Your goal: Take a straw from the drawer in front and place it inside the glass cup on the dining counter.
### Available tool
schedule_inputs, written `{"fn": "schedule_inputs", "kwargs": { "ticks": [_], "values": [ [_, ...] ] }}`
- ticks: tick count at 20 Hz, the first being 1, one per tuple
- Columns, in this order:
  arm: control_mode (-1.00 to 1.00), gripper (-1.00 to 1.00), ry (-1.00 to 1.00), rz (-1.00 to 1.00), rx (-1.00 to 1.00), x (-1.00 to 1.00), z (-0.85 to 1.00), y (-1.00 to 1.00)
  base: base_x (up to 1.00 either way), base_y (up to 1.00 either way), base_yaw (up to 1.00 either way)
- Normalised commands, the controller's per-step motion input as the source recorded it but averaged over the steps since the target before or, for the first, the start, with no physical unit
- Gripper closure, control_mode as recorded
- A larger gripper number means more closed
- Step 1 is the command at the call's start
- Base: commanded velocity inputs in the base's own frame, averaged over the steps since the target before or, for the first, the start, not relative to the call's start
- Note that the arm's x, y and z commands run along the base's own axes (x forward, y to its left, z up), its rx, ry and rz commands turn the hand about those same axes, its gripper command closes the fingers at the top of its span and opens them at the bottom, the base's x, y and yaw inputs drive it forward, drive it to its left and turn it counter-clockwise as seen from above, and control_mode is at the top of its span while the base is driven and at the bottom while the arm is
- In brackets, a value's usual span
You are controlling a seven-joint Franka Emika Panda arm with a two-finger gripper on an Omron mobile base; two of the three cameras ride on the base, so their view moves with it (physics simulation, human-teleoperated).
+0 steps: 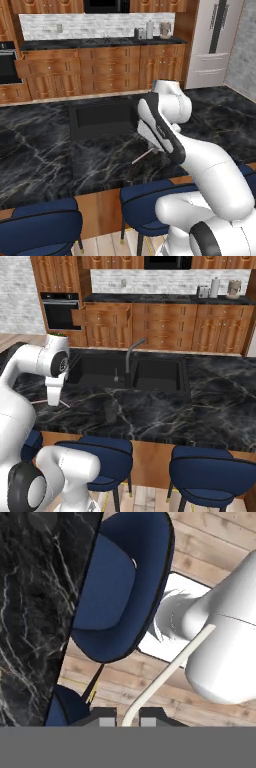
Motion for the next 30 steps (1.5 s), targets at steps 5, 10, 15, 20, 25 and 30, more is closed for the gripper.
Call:
{"fn": "schedule_inputs", "kwargs": {
  "ticks": [5,10,15,20,25,30],
  "values": [
    [-1.00,1.00,-0.01,0.00,-0.23,0.33,0.36,-0.77,0.00,0.00,0.00],
    [-1.00,1.00,0.00,0.00,-0.34,0.31,0.18,-0.65,0.00,0.00,0.00],
    [-1.00,1.00,-0.01,0.00,-0.27,0.25,0.18,-0.55,0.00,0.00,0.00],
    [-1.00,1.00,-0.15,0.00,-0.30,0.09,0.22,-0.39,0.00,0.00,0.00],
    [-1.00,1.00,-0.14,0.00,-0.33,0.15,0.20,-0.31,0.00,0.00,0.00],
    [-1.00,1.00,-0.04,0.00,-0.34,0.32,0.04,-0.28,0.00,0.00,0.00]
  ]
}}
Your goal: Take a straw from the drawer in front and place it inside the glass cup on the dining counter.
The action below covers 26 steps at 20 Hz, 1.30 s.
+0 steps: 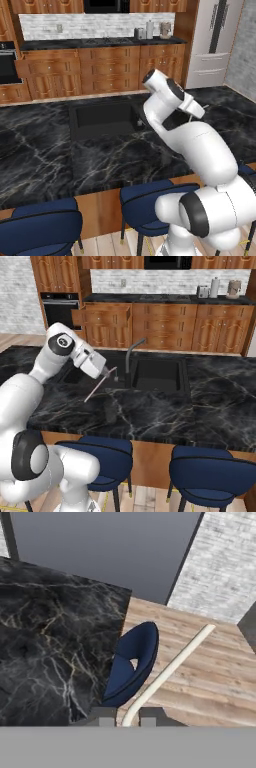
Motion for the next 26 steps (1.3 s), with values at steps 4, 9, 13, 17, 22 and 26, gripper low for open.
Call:
{"fn": "schedule_inputs", "kwargs": {
  "ticks": [4,9,13,17,22,26],
  "values": [
    [-1.00,1.00,0.00,-0.01,-0.30,0.33,0.00,-0.23,0.00,0.00,0.00],
    [-1.00,1.00,0.00,-0.03,-0.07,0.12,0.00,-0.04,0.00,0.00,0.00],
    [-1.00,1.00,0.00,-0.10,-0.01,0.31,0.00,0.15,0.00,0.00,0.00],
    [-1.00,1.00,-0.01,-0.03,-0.02,0.28,-0.09,0.00,0.00,0.00,0.00],
    [-1.00,1.00,-0.07,0.00,-0.09,0.41,-0.24,0.00,0.00,0.00,0.00],
    [-1.00,1.00,-0.12,0.00,-0.07,0.26,-0.26,0.00,0.00,0.00,0.00]
  ]
}}
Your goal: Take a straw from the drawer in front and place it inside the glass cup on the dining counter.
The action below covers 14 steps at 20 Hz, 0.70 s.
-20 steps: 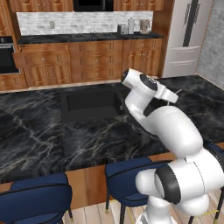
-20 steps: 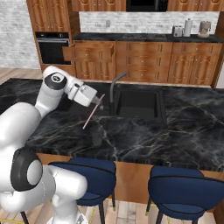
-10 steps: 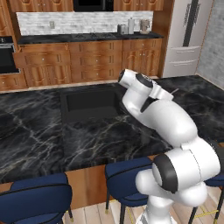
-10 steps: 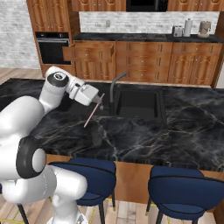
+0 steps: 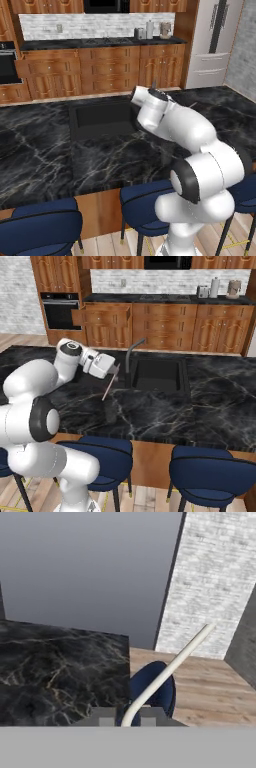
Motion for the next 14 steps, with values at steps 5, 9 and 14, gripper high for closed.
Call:
{"fn": "schedule_inputs", "kwargs": {
  "ticks": [5,9,14],
  "values": [
    [-1.00,1.00,-0.15,0.00,-0.01,0.03,-0.28,0.00,0.00,0.00,0.00],
    [-1.00,1.00,-0.17,0.00,0.00,0.12,-0.30,0.00,0.00,0.00,0.00],
    [-1.00,1.00,-0.16,0.00,0.00,0.25,-0.20,0.00,0.00,0.00,0.00]
  ]
}}
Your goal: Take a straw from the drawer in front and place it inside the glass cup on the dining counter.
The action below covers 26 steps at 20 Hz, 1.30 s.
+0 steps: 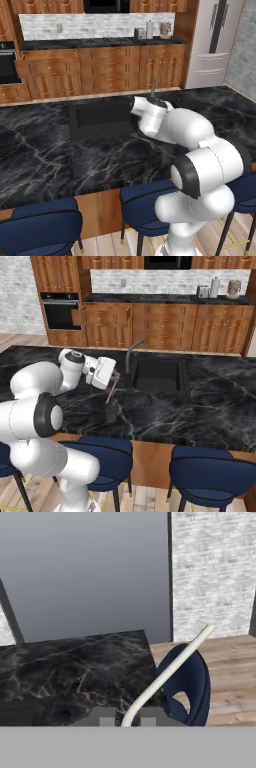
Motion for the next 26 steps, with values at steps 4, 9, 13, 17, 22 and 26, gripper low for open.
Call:
{"fn": "schedule_inputs", "kwargs": {
  "ticks": [4,9,13,17,22,26],
  "values": [
    [-1.00,1.00,-0.14,0.00,0.00,0.30,-0.17,0.00,0.00,0.00,0.00],
    [-1.00,1.00,-0.10,0.00,0.00,0.21,-0.20,0.00,0.00,0.00,0.00],
    [-1.00,1.00,-0.02,0.00,0.00,0.06,-0.31,0.00,0.00,0.00,0.00],
    [-1.00,1.00,0.00,0.00,0.00,0.03,-0.22,0.00,0.00,0.00,0.00],
    [-1.00,1.00,-0.02,0.00,0.00,0.16,-0.22,0.00,0.00,0.00,0.00],
    [-1.00,1.00,0.00,0.00,0.00,0.21,-0.28,0.00,0.00,0.00,0.00]
  ]
}}
